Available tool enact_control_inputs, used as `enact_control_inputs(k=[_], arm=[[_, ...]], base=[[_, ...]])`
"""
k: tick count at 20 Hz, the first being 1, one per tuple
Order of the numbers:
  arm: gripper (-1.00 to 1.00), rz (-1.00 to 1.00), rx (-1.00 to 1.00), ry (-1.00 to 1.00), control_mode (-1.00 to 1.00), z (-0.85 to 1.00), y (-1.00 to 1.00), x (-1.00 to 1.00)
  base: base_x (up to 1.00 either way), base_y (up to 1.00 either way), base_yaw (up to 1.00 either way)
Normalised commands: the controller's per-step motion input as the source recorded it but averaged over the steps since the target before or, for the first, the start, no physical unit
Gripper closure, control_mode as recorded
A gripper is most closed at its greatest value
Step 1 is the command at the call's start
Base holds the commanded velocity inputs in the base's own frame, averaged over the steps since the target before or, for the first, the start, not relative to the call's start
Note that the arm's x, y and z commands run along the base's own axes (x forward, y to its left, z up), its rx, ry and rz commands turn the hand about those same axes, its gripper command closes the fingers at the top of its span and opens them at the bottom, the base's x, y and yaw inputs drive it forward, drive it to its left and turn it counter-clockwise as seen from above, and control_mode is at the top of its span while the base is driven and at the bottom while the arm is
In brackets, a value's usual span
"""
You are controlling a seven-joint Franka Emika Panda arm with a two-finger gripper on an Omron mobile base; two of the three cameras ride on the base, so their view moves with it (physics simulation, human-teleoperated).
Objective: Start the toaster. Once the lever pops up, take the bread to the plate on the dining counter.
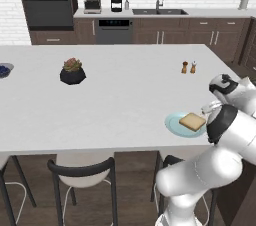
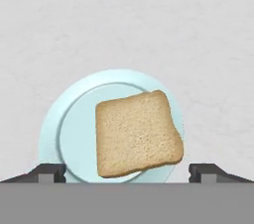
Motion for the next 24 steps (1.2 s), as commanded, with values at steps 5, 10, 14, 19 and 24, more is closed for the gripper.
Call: enact_control_inputs(k=[5, 10, 14, 19, 24], arm=[[-1.00, 0.00, -0.14, 0.00, -1.00, 0.58, 0.27, -0.71], [-1.00, -0.04, -0.21, 0.00, -1.00, 0.61, 0.68, -1.00], [-1.00, -0.25, -0.17, 0.01, -1.00, 0.18, 0.36, -1.00], [-1.00, -0.26, -0.17, -0.02, -1.00, 0.04, 0.33, -1.00], [-1.00, -0.18, -0.03, -0.07, -1.00, 0.13, 0.20, -1.00]], base=[[0.00, 0.00, 0.00], [0.00, 0.00, 0.00], [0.00, 0.00, 0.00], [0.00, 0.00, 0.00], [0.00, 0.00, 0.00]])
